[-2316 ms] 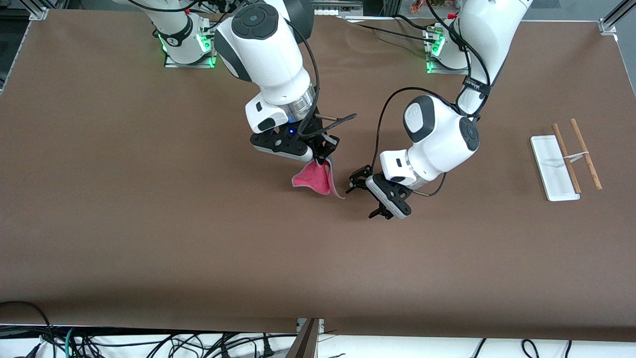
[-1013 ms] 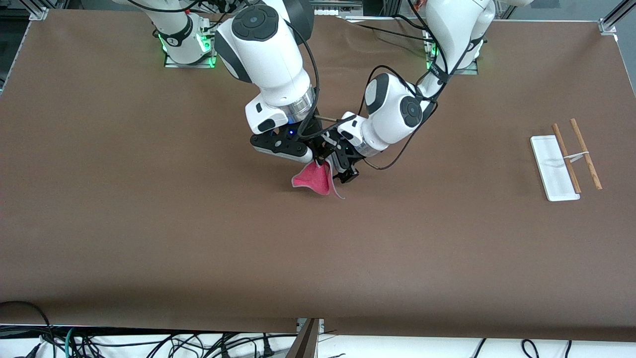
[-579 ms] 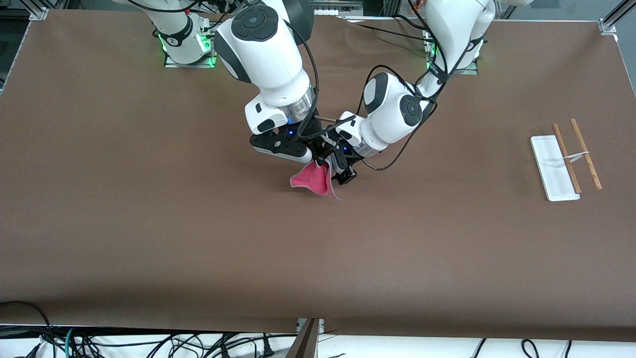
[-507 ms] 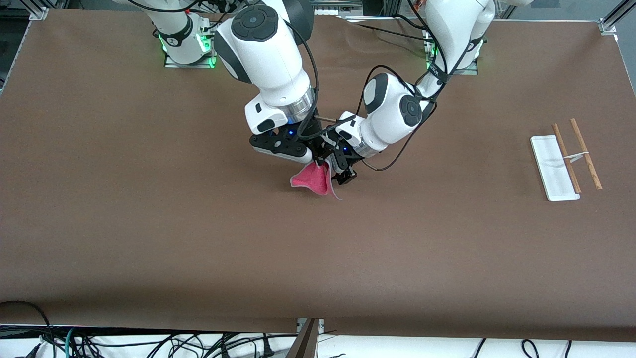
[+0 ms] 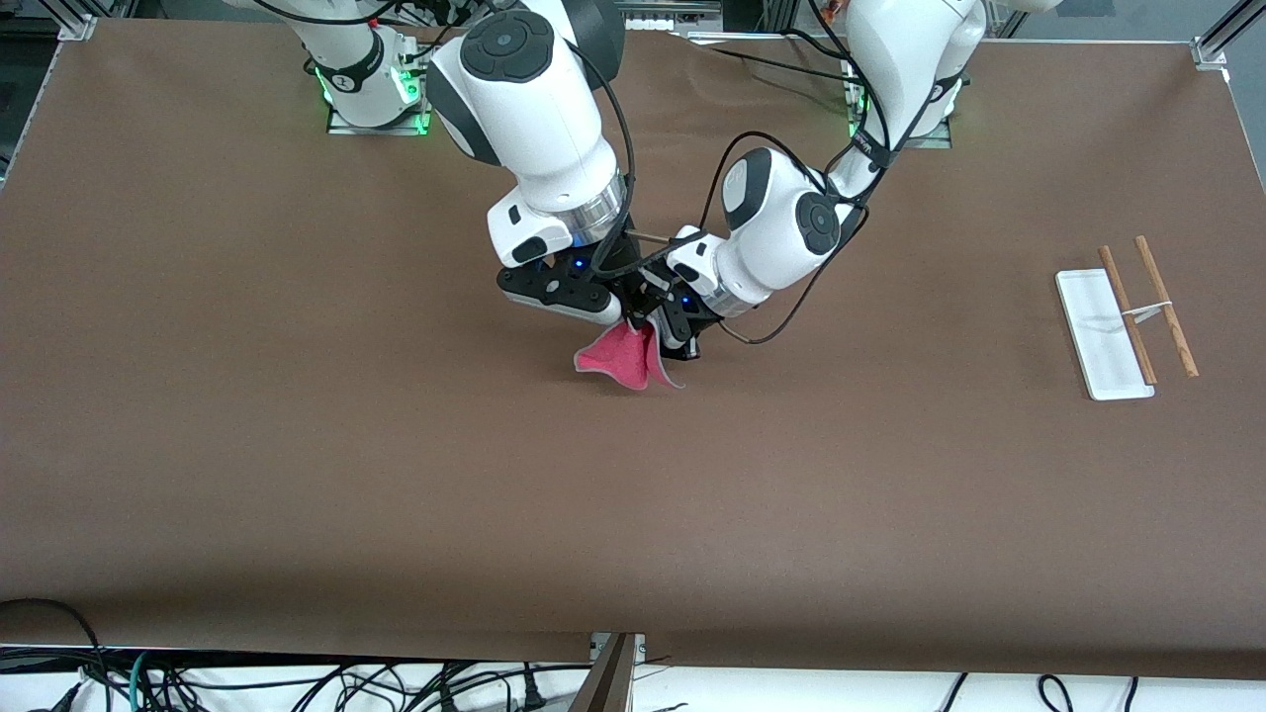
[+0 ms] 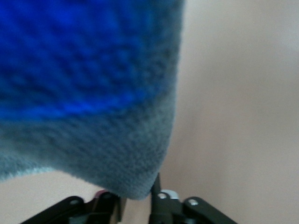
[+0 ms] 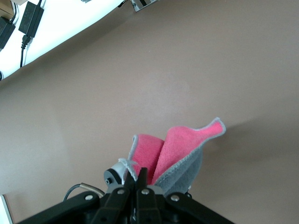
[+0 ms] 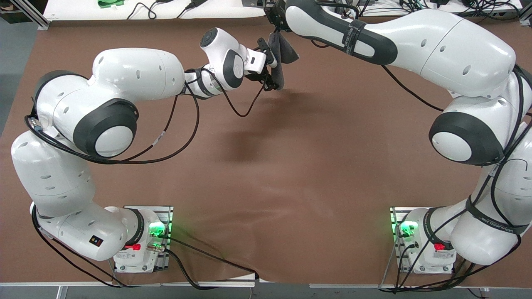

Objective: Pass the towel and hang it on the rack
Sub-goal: 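Carry the towel with the left gripper while the right gripper releases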

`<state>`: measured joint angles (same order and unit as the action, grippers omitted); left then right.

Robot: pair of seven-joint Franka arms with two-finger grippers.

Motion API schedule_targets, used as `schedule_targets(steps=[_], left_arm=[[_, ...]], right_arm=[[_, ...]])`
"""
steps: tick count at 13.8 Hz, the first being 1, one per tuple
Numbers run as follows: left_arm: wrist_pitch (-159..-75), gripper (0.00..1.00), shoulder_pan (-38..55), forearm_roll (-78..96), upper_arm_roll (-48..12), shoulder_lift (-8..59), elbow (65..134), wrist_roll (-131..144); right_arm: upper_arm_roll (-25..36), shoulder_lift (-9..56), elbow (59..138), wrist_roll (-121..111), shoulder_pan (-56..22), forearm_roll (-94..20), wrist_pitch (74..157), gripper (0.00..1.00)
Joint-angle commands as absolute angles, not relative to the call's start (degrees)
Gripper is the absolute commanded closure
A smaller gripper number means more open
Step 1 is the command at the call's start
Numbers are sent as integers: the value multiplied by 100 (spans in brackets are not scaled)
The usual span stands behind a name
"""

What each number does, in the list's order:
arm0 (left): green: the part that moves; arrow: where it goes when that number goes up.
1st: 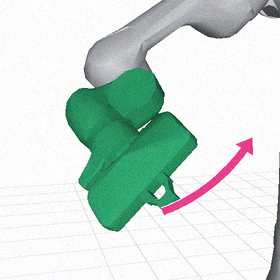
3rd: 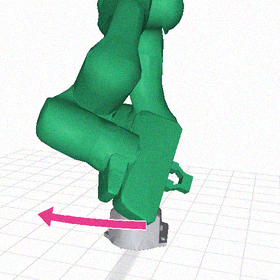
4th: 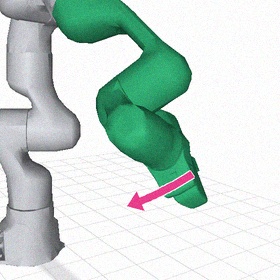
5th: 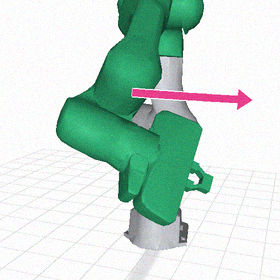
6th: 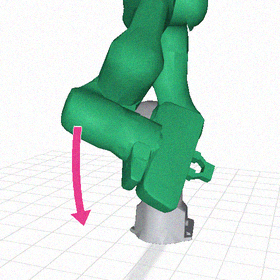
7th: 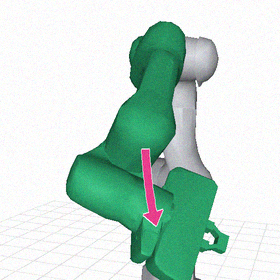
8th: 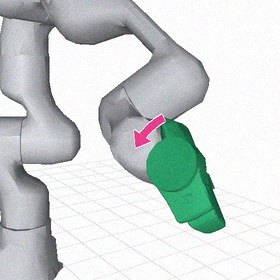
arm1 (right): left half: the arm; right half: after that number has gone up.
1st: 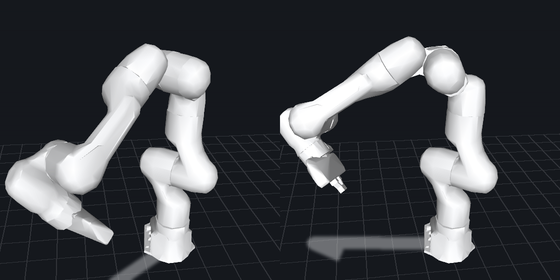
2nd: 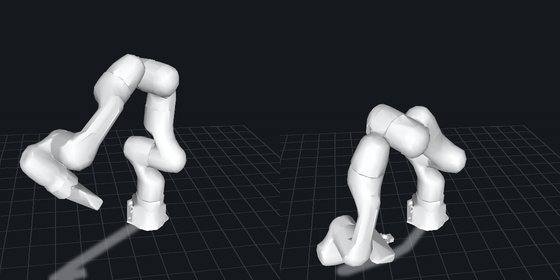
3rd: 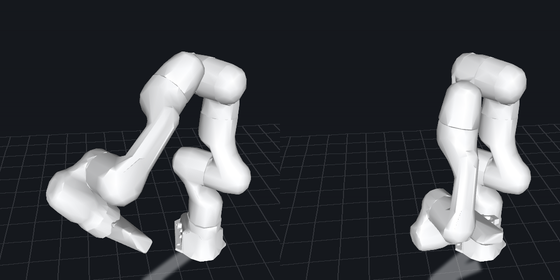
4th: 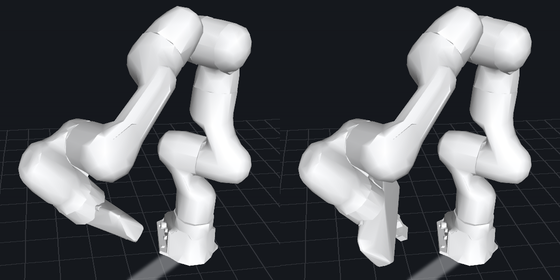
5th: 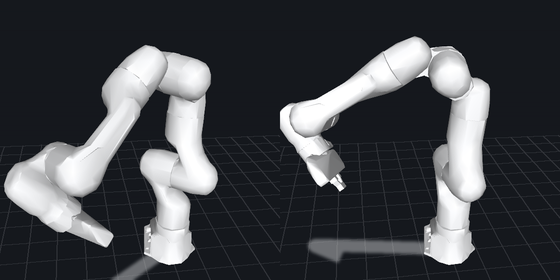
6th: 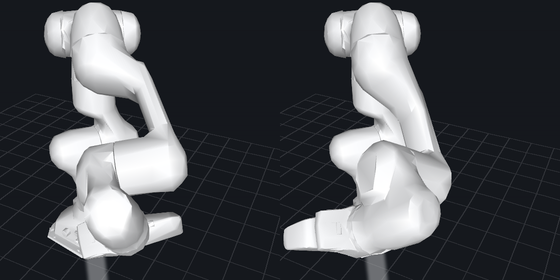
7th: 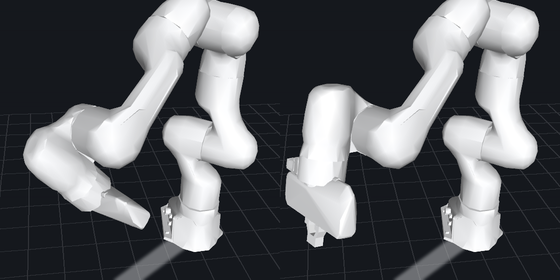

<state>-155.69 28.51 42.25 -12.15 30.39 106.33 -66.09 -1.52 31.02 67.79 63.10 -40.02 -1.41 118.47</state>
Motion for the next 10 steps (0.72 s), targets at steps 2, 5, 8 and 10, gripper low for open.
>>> schedule_targets(steps=[2, 5, 8, 10], left_arm=[[-15574, 100, 2769, 3876, -1230, 3120, 10468, -6671], [-15574, 100, 2699, 3876, -1230, 3077, 10468, -6671], [-15513, 100, 2418, 3850, -1230, 2997, 10485, -6706], [-15460, 100, 2347, 3841, -1230, 2944, 10520, -6715]], right_arm=[[-123, 3129, 6671, 6302, -4025, -220, 11812, 100], [-123, 3138, 6671, 6302, -4025, -220, 11812, 100], [-123, 3155, 6671, 6293, -4025, -220, 11812, 100], [-123, 3155, 6671, 6293, -4025, -220, 11812, 100]])
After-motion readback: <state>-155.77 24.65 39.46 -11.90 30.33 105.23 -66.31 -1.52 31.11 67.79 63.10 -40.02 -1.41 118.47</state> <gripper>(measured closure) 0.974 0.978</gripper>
